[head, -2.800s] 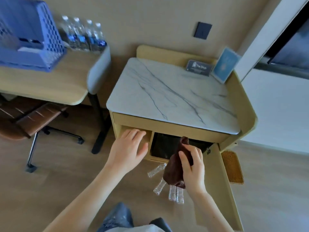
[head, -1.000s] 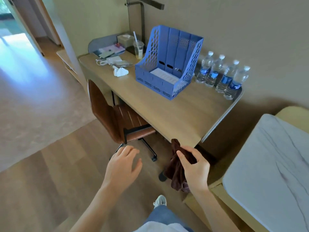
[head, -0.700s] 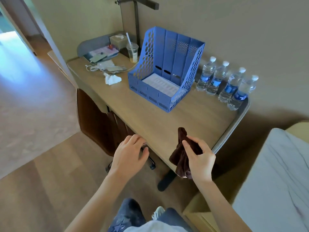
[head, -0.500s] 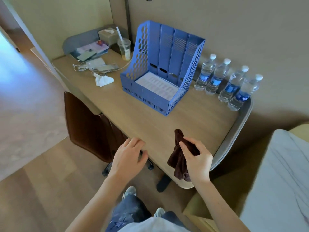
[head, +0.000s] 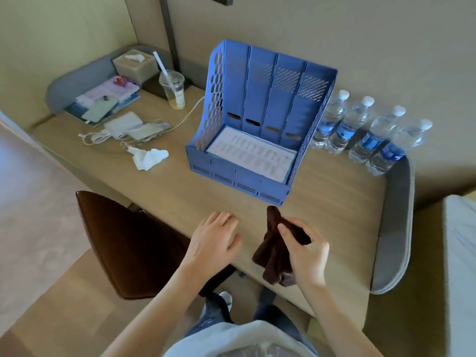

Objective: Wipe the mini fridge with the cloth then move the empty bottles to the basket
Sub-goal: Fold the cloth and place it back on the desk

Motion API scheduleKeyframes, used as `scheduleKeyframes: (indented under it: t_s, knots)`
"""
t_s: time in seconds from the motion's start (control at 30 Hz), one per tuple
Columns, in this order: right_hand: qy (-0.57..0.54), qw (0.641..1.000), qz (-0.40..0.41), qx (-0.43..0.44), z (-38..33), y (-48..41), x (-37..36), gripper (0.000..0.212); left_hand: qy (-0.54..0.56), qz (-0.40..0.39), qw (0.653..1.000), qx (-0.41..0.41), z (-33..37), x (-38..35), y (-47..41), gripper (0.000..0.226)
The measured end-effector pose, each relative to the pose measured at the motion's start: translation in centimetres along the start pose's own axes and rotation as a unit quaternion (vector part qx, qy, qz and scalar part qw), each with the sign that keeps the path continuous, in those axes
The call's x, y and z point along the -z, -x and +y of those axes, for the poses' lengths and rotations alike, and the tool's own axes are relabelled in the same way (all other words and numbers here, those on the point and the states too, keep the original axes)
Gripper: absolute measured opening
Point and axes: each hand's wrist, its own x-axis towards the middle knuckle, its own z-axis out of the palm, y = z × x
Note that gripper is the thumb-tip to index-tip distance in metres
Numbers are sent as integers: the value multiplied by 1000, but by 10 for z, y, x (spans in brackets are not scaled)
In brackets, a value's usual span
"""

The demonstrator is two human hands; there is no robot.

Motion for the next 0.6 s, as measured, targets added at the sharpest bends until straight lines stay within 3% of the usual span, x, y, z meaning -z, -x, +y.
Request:
scheduleKeyframes:
  t_s: [0.13,0.3,0.43,0.6]
  knots:
    - [-58,994,27,-85,15,-18,-26,13,11,-11,1000,-18,-30,6,-11,20]
    - [76,985,37,-149,61,-34,-31,14,22,-33,999,-31,-48,-1,-18,24]
    - [135,982,30,-130,70,-38,-22,16,25,-55,997,-46,-53,-12,-21,23]
    - [240,968,-35,-57,71,-34,-12,21,38,-85,994,-58,-50,-28,-29,24]
